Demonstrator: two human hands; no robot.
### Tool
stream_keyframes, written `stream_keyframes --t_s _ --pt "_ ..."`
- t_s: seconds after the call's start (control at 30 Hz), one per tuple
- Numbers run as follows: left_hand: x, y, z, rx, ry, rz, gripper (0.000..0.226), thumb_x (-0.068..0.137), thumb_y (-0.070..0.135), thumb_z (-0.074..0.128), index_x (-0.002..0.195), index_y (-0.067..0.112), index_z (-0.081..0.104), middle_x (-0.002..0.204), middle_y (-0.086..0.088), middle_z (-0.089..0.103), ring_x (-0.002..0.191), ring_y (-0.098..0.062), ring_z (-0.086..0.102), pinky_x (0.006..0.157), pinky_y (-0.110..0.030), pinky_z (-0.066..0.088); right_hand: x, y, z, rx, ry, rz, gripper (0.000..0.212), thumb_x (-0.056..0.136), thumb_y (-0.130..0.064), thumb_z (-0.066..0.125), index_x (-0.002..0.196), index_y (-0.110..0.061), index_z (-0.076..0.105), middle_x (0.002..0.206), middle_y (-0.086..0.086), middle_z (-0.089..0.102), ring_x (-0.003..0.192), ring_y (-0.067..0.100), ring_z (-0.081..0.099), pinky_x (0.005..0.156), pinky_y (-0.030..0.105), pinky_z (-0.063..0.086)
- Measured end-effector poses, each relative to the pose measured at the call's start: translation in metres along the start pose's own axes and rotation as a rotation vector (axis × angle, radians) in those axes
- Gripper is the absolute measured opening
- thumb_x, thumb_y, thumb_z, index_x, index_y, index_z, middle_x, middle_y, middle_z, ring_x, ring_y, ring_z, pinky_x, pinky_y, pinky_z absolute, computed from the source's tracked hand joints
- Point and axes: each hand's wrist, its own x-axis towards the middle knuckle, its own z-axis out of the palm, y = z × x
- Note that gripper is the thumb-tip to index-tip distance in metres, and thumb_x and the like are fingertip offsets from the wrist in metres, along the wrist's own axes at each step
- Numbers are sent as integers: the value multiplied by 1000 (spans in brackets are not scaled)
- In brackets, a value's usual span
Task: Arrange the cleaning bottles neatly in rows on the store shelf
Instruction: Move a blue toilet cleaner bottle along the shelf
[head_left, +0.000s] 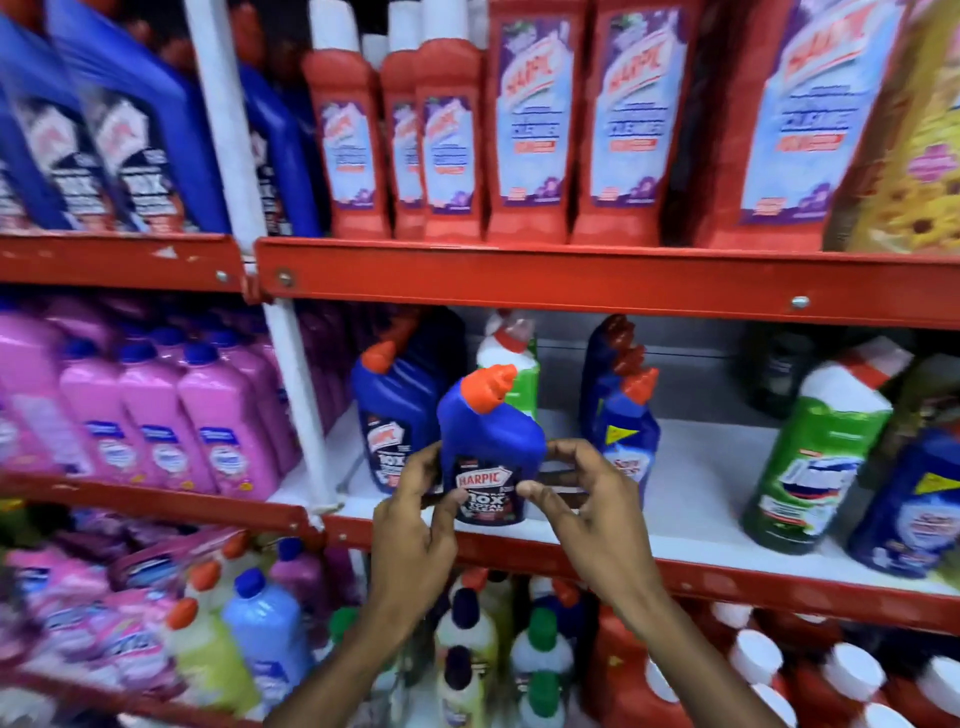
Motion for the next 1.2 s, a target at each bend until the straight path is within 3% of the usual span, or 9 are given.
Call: stream_keyframes --t_s 0.17,0.27,0.4,0.5,0.67,0.73,0.83,0.97,1.2 --pt "19 -34 -56 71 51 -18 45 89 16 59 121 46 48 107 36 70 106 11 66 88 -13 52 14 -22 74 23 -62 -5 28 80 -20 81 102 -27 66 98 -8 78 83 2 74 74 21 59" --pt "31 -54 -77 94 42 -29 40 90 19 58 124 39 51 109 36 69 107 10 67 90 -19 54 22 -25 106 -3 -78 8 30 79 -25 81 106 -21 68 97 -5 78 83 5 74 75 27 60" --pt "37 -74 -87 143 -23 -24 45 93 8 62 128 33 50 111 46 63 105 16 64 87 -8 51 28 -20 127 -42 -67 23 29 78 -26 82 104 -19 69 95 -3 78 80 7 74 74 32 61" --pt "41 -88 -89 188 -85 -74 46 90 -4 63 123 26 52 100 33 70 98 14 67 84 -8 51 26 -15 135 -79 -58 58 28 78 -28 82 102 -19 69 94 -4 78 80 8 73 75 32 61" --pt "38 -87 -88 204 -78 -102 46 92 5 62 130 28 54 101 7 77 88 -8 74 82 -37 60 24 -11 136 -62 -70 84 22 84 -27 77 104 -21 68 98 -5 77 83 6 73 68 14 56" --pt "31 -78 -88 190 -30 -98 51 90 12 63 137 27 53 109 9 73 94 -6 72 87 -23 56 20 -9 131 -73 -103 69 29 85 -30 74 113 -21 67 109 -5 75 93 7 71 74 17 58" --pt "21 -59 -88 260 107 71 54 90 26 57 143 17 51 138 3 60 124 -1 54 104 -7 38 8 -8 110 -248 -90 -64 39 89 -34 66 128 -27 59 128 -10 63 111 8 61 94 27 54" --pt "19 -38 -66 469 125 514 53 88 23 59 139 10 55 148 -13 53 140 -26 46 116 -46 39 -1 -10 65 -685 78 -387 47 85 -24 64 132 -23 57 137 0 60 124 23 55 104 42 47" --pt "12 11 24 629 -176 669 70 92 32 57 154 13 32 165 -16 26 157 -35 17 121 -64 26 -14 15 -30 -999 202 -354 67 82 -24 62 147 -20 48 163 14 34 151 39 27 115 64 32"
